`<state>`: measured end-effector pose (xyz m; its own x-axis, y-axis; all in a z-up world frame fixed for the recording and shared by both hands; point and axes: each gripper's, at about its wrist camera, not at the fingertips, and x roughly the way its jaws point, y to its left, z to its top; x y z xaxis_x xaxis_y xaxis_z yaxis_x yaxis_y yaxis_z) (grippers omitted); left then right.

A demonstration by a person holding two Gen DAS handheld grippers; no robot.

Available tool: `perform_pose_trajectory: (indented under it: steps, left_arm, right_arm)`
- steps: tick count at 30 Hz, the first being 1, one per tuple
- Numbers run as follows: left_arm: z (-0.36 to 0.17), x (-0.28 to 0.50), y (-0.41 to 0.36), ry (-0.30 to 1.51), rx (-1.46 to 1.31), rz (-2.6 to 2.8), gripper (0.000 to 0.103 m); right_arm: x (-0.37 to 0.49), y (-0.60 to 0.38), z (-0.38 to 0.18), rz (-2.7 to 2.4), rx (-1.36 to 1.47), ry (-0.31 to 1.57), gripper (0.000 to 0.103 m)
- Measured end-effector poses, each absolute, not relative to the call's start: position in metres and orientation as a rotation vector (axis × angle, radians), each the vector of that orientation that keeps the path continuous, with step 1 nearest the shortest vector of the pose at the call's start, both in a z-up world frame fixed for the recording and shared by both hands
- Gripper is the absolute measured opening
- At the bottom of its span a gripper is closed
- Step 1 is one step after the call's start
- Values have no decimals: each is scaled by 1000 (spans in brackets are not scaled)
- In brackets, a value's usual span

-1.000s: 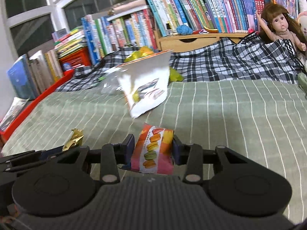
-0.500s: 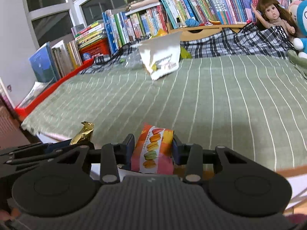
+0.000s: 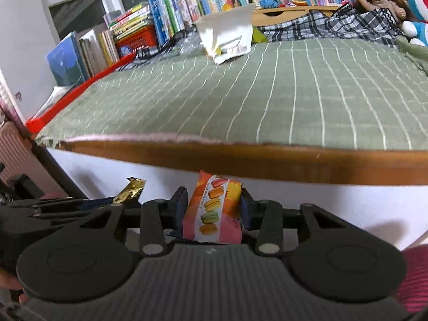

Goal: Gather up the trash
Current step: 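Carry the gold wrapper and macaron packet down past the bed edge to the bin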

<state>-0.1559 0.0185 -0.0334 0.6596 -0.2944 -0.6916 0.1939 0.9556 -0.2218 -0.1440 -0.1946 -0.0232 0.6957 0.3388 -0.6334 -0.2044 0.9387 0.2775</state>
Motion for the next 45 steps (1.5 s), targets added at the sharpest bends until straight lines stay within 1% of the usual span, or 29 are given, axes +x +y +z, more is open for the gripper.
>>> perform_pose_trajectory:
  steps: [8, 22, 38, 45]
  left_arm:
    - [-64, -160, 14, 896, -131, -273, 25]
    - [-110, -156, 7, 1010, -92, -245, 26]
    - [-126, -149, 6, 1063, -97, -237, 26]
    - [-129, -147, 6, 1080, -105, -244, 27]
  right_arm:
    - [-150, -183, -50, 306, 162, 811, 46]
    - [-149, -187, -106, 266, 226, 965, 46]
    - [-141, -187, -120, 265, 263, 1005, 47]
    - [-139, -189, -122, 266, 259, 1012, 50]
